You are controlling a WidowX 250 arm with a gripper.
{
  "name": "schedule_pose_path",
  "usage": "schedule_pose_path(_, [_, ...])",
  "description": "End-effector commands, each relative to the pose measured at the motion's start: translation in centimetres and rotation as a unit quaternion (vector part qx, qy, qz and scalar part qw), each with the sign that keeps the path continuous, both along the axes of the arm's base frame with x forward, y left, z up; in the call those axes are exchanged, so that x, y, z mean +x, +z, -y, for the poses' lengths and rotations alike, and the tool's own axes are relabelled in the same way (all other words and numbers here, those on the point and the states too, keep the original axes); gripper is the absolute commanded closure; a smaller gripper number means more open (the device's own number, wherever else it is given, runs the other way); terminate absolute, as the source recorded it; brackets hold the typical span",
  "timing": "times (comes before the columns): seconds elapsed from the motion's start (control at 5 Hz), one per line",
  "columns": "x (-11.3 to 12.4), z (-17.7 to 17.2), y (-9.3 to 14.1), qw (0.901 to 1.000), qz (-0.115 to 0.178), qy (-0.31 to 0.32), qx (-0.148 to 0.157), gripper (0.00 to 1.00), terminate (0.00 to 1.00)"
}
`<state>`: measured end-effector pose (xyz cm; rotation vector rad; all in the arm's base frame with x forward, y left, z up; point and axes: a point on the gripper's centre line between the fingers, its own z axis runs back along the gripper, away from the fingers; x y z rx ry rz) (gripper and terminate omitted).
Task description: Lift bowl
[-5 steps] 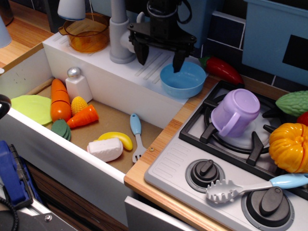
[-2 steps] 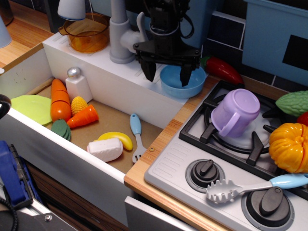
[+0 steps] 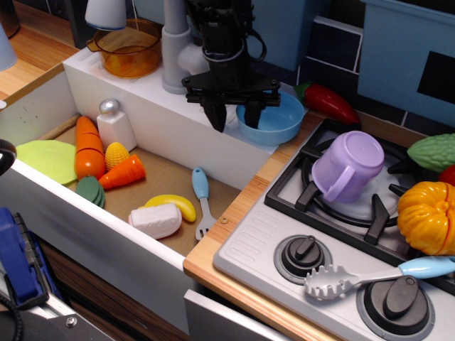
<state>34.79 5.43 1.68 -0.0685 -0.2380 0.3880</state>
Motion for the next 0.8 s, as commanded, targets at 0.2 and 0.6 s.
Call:
schedule_pose_path(0.2, [0.7, 0.2, 2.6, 0.9999, 0.003, 0.009, 0.009, 1.0, 0.0])
schedule_pose_path(0.6, [1.6, -0.2, 8.4, 0.9983, 0.006, -0.019, 0.055, 1.0, 0.0])
